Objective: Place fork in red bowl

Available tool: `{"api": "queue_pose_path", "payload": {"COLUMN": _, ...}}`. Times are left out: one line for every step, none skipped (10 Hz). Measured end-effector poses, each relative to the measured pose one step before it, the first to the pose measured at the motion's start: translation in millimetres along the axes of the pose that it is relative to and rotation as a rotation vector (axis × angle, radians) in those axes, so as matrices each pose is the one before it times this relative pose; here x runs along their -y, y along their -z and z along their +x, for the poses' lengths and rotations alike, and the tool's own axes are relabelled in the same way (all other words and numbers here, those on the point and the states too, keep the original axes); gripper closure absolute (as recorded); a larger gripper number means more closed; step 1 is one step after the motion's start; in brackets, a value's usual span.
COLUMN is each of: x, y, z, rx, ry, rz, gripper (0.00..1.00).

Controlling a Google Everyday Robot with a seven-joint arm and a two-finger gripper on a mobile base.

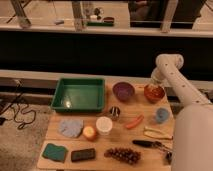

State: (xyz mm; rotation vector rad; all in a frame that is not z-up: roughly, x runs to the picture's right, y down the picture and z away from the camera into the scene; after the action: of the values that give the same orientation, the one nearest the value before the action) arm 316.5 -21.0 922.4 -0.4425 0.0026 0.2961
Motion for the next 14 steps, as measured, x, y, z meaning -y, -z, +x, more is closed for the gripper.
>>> {"api": "queue_pose_path", "payload": {"x": 0.01, "y": 0.04, "z": 0.03, "rx": -0.00004, "ry": 0.0, "rz": 0.00003, "gripper": 0.91}}
{"api": "queue_pose_path", "payload": {"x": -0.02, "y": -0.06, "z": 0.01, "rx": 0.00004, "ry": -0.00002, "rz": -0.00003, "gripper": 0.91}}
{"api": "queue_pose_path", "payload": {"x": 0.01, "y": 0.03, "z": 0.01, "rx": -0.00001, "ry": 0.0, "rz": 0.00003, "gripper": 0.86}}
{"api": "queue_pose_path", "payload": {"x": -0.01, "y": -0.02, "z": 0.07, "rx": -0.00006, "ry": -0.00004, "rz": -0.00001, "gripper": 0.75}}
{"api": "queue_pose_path", "payload": {"x": -0.03, "y": -0.04, "z": 0.0, "rx": 0.00004, "ry": -0.00006, "rz": -0.00007, "gripper": 0.64}}
{"api": "queue_pose_path", "payload": {"x": -0.12, "y": -0.24, "z": 0.12, "rx": -0.00005, "ry": -0.00012, "rz": -0.0003, "gripper": 0.54}}
{"api": "queue_pose_path", "payload": {"x": -0.01, "y": 0.02, "z": 0.11, "rx": 0.00001, "ry": -0.00015, "rz": 0.00001, "gripper": 0.46}}
{"api": "queue_pose_path", "payload": {"x": 0.0, "y": 0.0, "z": 0.03, "rx": -0.00004, "ry": 0.00002, "rz": 0.00002, "gripper": 0.34}}
{"api": "queue_pose_path", "payload": {"x": 0.03, "y": 0.06, "z": -0.04, "rx": 0.00005, "ry": 0.00001, "rz": 0.00005, "gripper": 0.26}}
{"api": "queue_pose_path", "payload": {"x": -0.05, "y": -0.09, "z": 0.02, "rx": 0.00001, "ry": -0.00001, "rz": -0.00013, "gripper": 0.21}}
{"api": "queue_pose_path", "payload": {"x": 0.06, "y": 0.12, "z": -0.01, "rx": -0.00001, "ry": 0.00003, "rz": 0.00019, "gripper": 0.2}}
{"api": "queue_pose_path", "payload": {"x": -0.01, "y": -0.02, "z": 0.04, "rx": -0.00003, "ry": -0.00007, "rz": -0.00003, "gripper": 0.2}}
{"api": "queue_pose_path", "payload": {"x": 0.01, "y": 0.02, "z": -0.07, "rx": 0.00008, "ry": 0.00008, "rz": 0.0, "gripper": 0.2}}
{"api": "queue_pose_path", "payload": {"x": 0.0, "y": 0.04, "z": 0.04, "rx": -0.00005, "ry": -0.00005, "rz": 0.00001, "gripper": 0.2}}
